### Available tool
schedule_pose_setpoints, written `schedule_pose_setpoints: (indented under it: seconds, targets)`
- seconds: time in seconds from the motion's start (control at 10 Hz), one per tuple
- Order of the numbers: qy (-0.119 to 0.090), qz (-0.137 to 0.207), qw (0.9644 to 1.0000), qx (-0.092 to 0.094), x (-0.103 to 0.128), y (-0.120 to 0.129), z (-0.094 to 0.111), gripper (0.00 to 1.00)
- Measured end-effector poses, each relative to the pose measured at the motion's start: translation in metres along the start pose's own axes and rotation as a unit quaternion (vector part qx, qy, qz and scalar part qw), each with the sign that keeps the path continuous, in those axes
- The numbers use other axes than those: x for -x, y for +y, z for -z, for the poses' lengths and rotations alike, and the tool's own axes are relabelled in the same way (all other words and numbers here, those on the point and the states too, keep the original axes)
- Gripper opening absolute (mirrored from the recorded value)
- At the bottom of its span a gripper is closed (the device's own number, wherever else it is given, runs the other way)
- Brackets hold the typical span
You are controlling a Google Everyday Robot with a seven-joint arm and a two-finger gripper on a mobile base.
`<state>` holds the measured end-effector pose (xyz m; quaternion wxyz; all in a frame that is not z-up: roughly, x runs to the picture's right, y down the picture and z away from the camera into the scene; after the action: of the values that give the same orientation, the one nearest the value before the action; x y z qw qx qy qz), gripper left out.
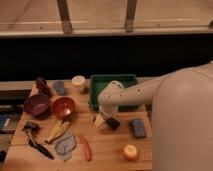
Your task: Wipe red bowl with eraser
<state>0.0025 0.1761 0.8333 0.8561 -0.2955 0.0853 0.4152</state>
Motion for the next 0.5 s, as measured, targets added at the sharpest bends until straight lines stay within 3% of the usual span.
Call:
schedule_pose_setpoints:
  seconds: [0.5]
  targets:
    - [0.025, -0.024, 0.9994, -0.004, -0.016, -0.027, -0.011, 0.8]
